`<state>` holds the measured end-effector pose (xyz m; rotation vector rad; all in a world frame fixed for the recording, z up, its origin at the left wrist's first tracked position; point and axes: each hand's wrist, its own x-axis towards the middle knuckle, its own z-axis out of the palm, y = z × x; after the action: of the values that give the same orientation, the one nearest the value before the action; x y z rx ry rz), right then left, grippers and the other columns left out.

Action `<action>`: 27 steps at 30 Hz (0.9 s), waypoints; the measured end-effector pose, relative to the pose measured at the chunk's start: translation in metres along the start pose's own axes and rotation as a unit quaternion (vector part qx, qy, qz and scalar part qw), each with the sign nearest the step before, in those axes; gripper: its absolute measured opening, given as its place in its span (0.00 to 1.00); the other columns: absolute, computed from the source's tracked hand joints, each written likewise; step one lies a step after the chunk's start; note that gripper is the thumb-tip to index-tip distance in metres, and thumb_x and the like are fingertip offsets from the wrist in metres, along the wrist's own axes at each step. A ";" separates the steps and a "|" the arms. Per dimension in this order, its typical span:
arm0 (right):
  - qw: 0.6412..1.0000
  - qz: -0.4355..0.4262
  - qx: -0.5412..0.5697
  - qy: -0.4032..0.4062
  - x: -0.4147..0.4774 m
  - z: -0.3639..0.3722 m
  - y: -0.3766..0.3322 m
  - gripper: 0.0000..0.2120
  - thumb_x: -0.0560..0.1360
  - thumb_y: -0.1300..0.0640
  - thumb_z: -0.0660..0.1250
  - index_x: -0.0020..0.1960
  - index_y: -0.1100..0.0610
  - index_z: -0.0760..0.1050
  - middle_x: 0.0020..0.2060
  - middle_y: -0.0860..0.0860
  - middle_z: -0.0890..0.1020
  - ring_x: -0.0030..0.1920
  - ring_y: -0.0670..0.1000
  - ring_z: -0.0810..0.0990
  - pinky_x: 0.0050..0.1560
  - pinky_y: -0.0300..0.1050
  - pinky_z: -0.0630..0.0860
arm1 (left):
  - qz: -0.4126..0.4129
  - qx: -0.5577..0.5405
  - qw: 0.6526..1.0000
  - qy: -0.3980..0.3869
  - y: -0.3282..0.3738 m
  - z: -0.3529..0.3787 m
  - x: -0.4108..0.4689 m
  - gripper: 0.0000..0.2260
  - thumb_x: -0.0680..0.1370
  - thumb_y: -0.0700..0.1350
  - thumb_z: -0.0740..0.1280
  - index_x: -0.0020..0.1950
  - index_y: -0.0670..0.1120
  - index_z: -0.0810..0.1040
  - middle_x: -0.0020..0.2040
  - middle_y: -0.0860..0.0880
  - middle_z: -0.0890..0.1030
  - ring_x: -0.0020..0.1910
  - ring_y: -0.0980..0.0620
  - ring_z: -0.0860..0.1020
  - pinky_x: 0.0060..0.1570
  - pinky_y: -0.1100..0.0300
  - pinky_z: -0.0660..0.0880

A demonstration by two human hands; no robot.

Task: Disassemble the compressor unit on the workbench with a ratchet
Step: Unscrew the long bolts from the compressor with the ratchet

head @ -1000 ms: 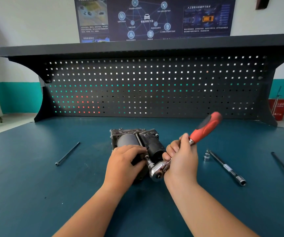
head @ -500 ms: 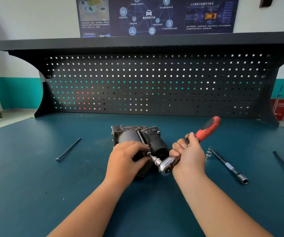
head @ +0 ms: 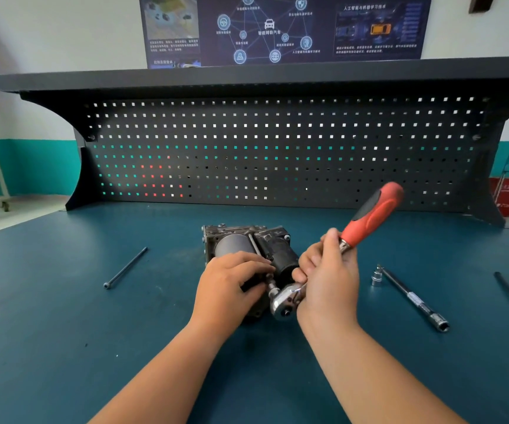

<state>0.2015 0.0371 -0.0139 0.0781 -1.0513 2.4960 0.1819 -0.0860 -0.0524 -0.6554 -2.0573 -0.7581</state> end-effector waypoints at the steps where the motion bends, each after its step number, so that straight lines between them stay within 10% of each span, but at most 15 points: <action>1: 0.999 0.019 0.014 0.026 0.004 -0.002 -0.002 0.13 0.82 0.56 0.55 0.38 0.54 0.61 0.20 0.42 0.62 0.19 0.42 0.59 0.19 0.33 0.58 | -0.003 -0.004 1.000 -0.001 0.000 0.000 0.000 0.08 0.64 0.39 0.72 0.42 0.45 0.85 0.44 0.53 0.84 0.46 0.59 0.78 0.47 0.62 0.73; 10: 0.985 0.126 0.106 0.046 0.020 -0.015 -0.001 0.13 0.82 0.55 0.53 0.38 0.53 0.63 0.18 0.44 0.61 0.17 0.42 0.58 0.16 0.33 0.56 | -0.010 -0.015 1.000 -0.017 -0.002 -0.003 0.000 0.09 0.64 0.40 0.73 0.43 0.43 0.85 0.45 0.50 0.85 0.47 0.57 0.78 0.49 0.65 0.72; 27: 0.997 0.047 0.061 0.023 0.012 -0.011 -0.001 0.13 0.82 0.54 0.54 0.39 0.54 0.63 0.19 0.44 0.62 0.19 0.43 0.58 0.19 0.33 0.58 | -0.009 -0.021 1.000 -0.018 -0.004 -0.005 0.001 0.09 0.67 0.39 0.75 0.47 0.43 0.84 0.47 0.50 0.83 0.48 0.53 0.80 0.52 0.58 0.75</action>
<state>0.1926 0.0499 -0.0182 0.0077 -0.9045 2.6327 0.1815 -0.0920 -0.0499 -0.6783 -2.0874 -0.8072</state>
